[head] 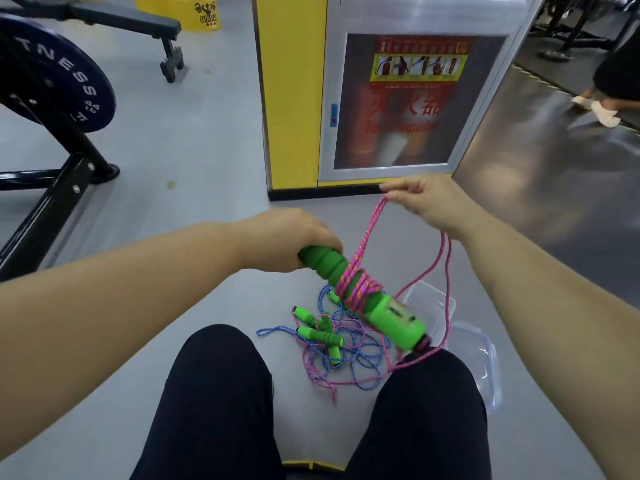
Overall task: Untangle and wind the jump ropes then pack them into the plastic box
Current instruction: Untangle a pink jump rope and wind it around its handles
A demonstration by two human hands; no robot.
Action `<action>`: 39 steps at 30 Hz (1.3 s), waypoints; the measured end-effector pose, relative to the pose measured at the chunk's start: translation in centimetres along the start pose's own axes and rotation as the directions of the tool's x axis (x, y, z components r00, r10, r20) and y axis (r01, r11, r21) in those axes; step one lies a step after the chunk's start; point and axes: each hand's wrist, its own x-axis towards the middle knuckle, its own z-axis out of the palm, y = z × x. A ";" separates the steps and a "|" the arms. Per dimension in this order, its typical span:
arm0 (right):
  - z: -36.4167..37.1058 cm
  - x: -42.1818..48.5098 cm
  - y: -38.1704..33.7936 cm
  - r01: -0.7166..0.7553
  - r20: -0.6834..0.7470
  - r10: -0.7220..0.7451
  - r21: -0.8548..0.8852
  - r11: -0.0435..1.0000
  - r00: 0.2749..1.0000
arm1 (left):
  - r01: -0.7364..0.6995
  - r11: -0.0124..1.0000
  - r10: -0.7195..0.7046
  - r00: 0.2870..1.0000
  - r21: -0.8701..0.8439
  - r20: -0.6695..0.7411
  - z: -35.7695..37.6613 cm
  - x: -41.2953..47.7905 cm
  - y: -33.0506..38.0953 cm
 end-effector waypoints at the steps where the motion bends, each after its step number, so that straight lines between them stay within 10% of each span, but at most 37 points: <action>1: 0.7 0.0 1.1 -0.026 0.034 0.026 -0.005 1.000 0.999 | -0.006 0.994 -0.002 0.997 -0.114 -0.077 -0.2 -0.2 0.3; 5: 4.0 -2.2 5.9 -0.389 0.316 0.316 0.203 0.899 0.895 | -0.003 0.902 -0.101 0.971 -0.432 -0.218 -0.6 -0.8 -0.1; 9: 6.7 -5.7 5.1 -0.185 0.492 0.184 -0.048 0.982 0.851 | 0.062 0.759 -0.224 0.960 -0.648 -0.171 -0.1 -1.0 -0.3; 15: 7.7 -7.4 3.0 -0.300 0.710 0.061 0.216 0.929 0.702 | 0.159 0.561 -0.338 0.940 -0.812 -0.049 0.2 -0.6 -0.2; 22: 10.1 -7.1 0.7 -0.303 0.346 0.064 0.701 0.645 0.936 | 0.232 0.405 -0.435 0.900 -0.884 0.036 -0.2 0.2 -0.9; 32: 10.1 -6.0 3.3 -0.289 0.061 0.315 0.585 0.758 0.947 | 0.258 0.127 -0.223 0.948 -0.958 0.226 1.1 -0.8 -0.7; 35: 9.9 -5.9 5.6 -0.423 0.118 0.409 0.133 0.896 0.905 | 0.318 0.188 -0.108 0.947 -0.929 0.303 1.2 -0.7 -0.4; 39: 8.3 -4.5 4.2 -0.142 -0.203 0.287 0.529 0.836 0.936 | 0.431 0.355 0.041 0.879 -0.829 0.475 1.2 -0.8 0.3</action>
